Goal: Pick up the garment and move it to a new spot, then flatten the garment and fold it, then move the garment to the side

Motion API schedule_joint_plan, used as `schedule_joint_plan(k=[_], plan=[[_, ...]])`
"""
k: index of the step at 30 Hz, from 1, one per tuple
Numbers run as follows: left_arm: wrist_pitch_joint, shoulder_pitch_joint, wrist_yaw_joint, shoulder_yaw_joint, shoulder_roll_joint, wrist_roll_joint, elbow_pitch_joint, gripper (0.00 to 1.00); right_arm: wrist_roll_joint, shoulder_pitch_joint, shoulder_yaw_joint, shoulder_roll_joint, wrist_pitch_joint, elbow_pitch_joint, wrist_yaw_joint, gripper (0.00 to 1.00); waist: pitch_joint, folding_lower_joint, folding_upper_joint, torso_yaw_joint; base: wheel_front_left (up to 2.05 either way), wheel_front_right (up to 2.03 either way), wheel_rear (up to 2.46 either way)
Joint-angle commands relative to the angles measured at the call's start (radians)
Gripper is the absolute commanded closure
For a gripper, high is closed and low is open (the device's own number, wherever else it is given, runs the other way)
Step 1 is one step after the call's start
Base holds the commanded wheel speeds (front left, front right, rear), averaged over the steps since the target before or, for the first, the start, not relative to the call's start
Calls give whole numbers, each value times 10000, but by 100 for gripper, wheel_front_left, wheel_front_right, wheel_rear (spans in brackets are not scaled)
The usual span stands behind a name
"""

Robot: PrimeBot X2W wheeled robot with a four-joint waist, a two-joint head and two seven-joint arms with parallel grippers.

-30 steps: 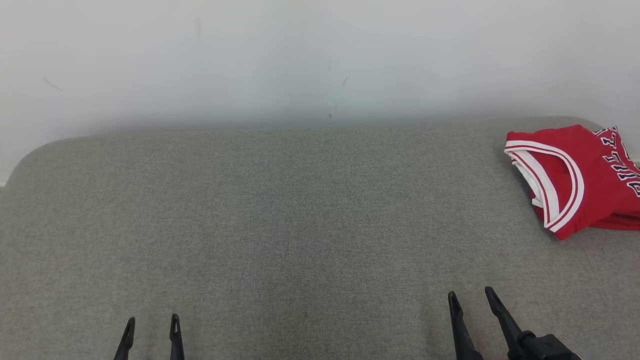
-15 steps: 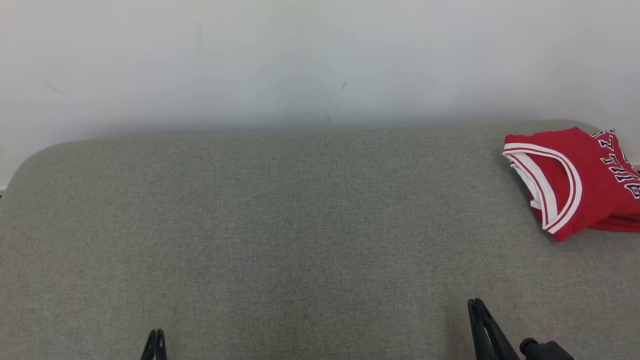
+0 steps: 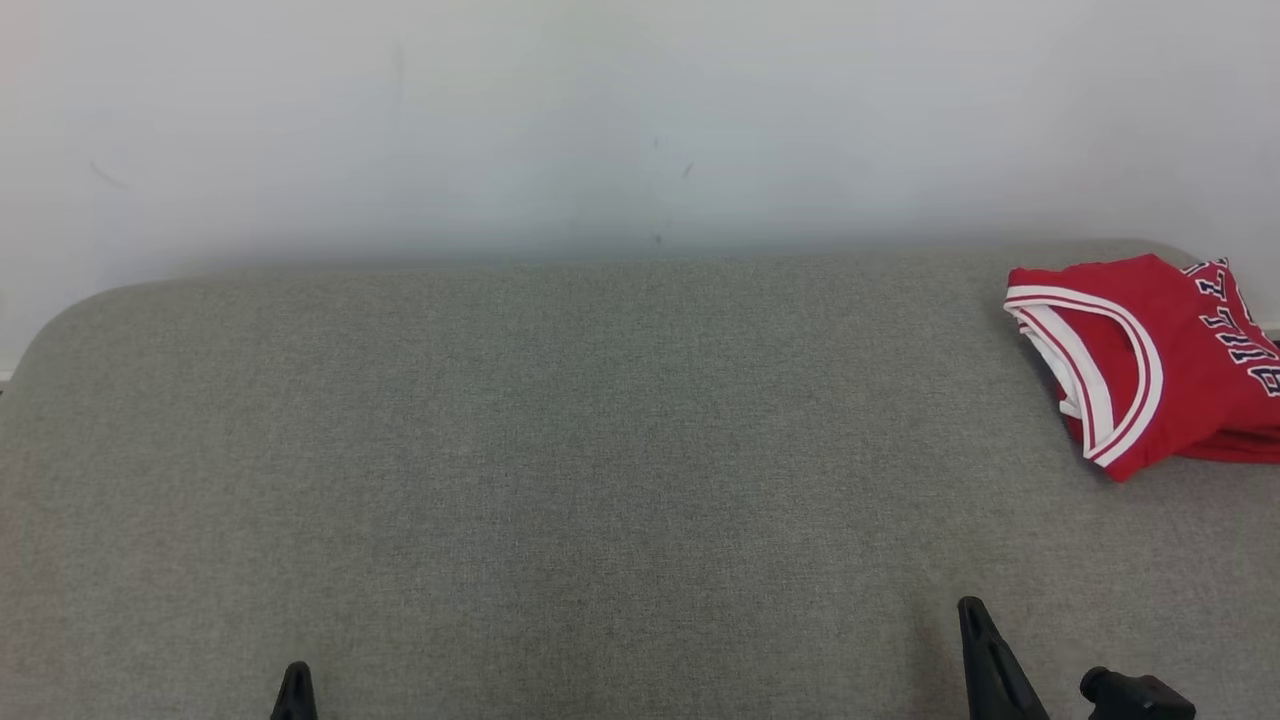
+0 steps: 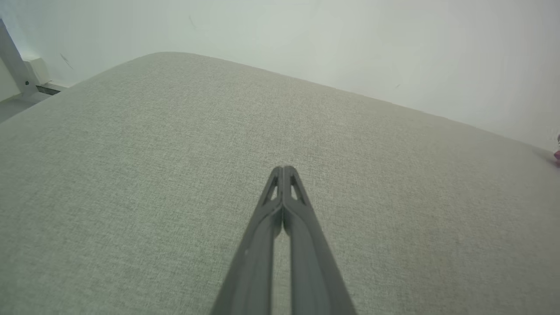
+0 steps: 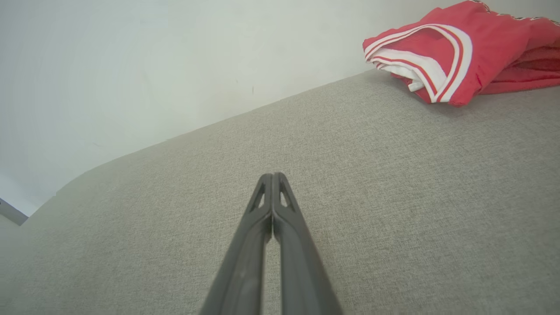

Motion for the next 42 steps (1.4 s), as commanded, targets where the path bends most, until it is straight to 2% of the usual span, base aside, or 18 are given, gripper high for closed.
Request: schedule_joint_plan(k=[1, 22, 42], plan=[[101, -319, -81, 67, 26, -596, -132, 100, 627, -270, -41, -83, 100, -142, -2, 100, 1, 0, 0, -2, 0, 0, 0], [887, -837, -320, 233, 31, -3966, -27, 100, 3993, -720, -214, -162, 825, -92, -6, 100, 8, 0, 0, -21, 0, 0, 0], [1542, -1249, -517, 390, 34, -6704, 75, 100, 6657, -1073, -408, -188, 1460, -47, -9, 100, 14, 0, 0, -40, 0, 0, 0]])
